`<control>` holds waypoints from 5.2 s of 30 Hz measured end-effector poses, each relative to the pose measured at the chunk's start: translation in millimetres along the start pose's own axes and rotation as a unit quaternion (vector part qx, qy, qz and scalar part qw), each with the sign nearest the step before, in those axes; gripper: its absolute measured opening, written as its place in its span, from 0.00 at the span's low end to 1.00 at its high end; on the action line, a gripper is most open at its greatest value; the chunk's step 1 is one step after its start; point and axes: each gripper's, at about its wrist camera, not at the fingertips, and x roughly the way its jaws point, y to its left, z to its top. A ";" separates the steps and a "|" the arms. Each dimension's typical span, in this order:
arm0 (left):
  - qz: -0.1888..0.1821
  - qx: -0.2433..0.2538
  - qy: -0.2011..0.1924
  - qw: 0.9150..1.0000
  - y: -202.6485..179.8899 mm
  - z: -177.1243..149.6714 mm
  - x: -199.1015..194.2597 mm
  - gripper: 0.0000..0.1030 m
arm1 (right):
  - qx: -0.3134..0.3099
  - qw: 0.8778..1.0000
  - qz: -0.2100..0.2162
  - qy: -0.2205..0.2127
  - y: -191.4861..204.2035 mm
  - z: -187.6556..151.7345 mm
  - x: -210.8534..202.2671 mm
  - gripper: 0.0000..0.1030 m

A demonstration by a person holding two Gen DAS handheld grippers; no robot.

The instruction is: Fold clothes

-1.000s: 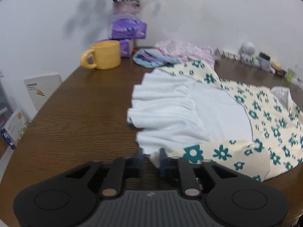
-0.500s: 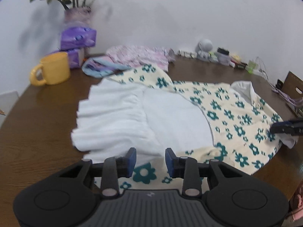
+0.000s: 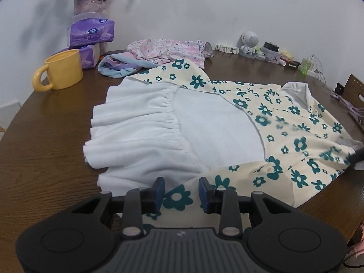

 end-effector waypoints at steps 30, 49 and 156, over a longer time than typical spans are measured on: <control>-0.036 -0.009 -0.005 0.999 4.5 -24.9 -68.8 0.80 | -0.037 0.996 0.048 0.071 3.3 16.6 20.1 0.26; -0.064 0.211 0.050 0.974 -76.5 -14.2 -14.5 0.12 | -0.018 0.996 0.048 0.074 -2.2 13.0 30.1 0.03; -0.082 0.166 0.129 0.974 -84.9 21.8 10.7 0.27 | 0.054 0.984 -0.167 0.005 -115.7 199.4 128.3 0.01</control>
